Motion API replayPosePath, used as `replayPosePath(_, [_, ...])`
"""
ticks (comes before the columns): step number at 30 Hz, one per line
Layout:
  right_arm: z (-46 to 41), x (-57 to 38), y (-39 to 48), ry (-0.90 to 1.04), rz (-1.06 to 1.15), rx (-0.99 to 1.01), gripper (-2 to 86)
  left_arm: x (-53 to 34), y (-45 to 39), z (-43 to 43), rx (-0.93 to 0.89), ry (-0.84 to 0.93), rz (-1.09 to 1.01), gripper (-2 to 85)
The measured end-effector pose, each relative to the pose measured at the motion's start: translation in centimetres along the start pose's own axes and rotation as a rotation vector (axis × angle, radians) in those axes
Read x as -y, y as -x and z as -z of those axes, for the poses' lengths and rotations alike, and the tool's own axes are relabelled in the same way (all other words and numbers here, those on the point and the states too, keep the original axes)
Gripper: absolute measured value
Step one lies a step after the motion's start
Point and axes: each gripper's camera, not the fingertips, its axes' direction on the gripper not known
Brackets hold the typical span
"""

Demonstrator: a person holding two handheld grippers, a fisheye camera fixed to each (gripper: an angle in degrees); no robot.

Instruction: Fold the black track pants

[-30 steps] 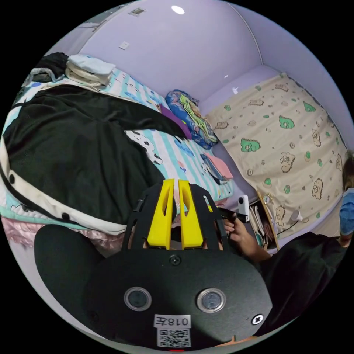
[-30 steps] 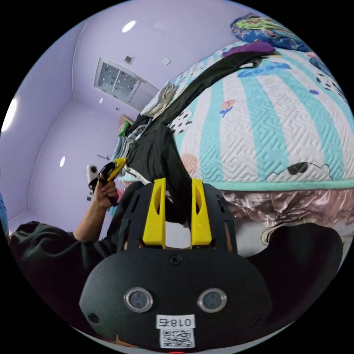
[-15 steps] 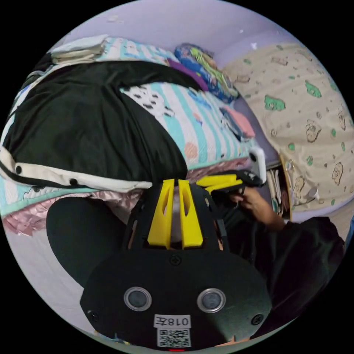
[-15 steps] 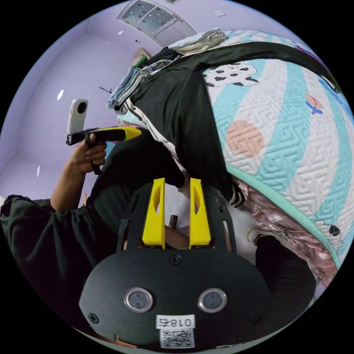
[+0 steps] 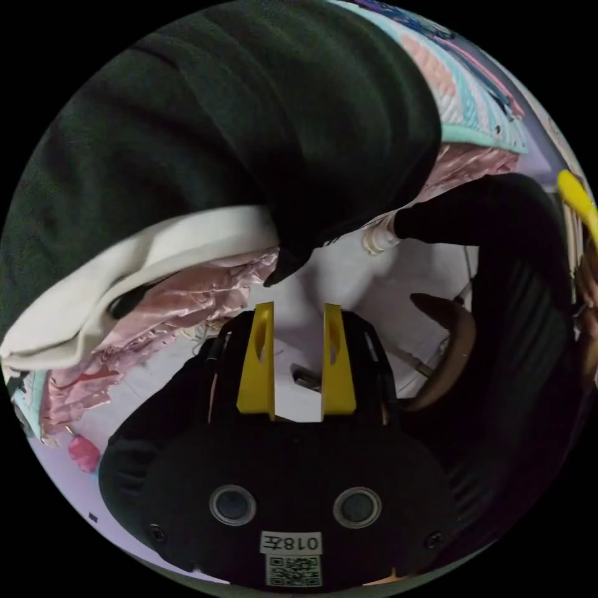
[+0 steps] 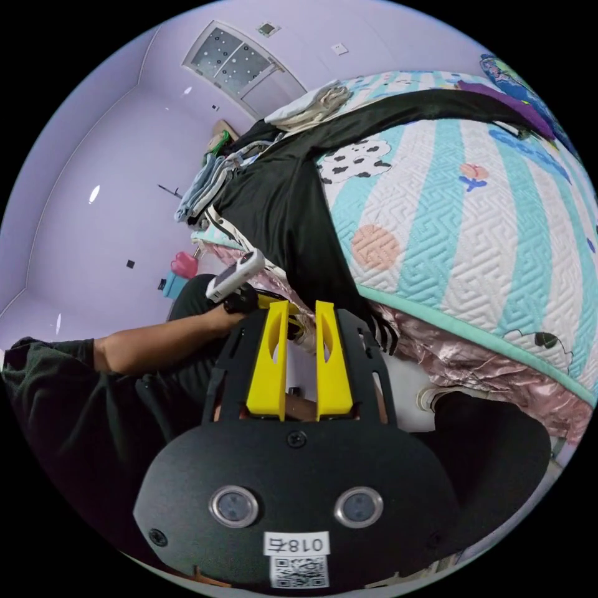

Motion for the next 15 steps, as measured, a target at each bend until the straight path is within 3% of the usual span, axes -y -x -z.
replayPosePath(10, [2.0,-6.5,-0.4,-0.035,-0.123,-0.050,6.5,3.2,1.2,-2.8,0.023,-0.052,-0.056,9.8])
replayPosePath(15, [1.8,-8.1,0.3,-0.034,-0.149,-0.057,6.1,3.4,3.8,-2.0,-0.031,-0.097,-0.071,-0.3])
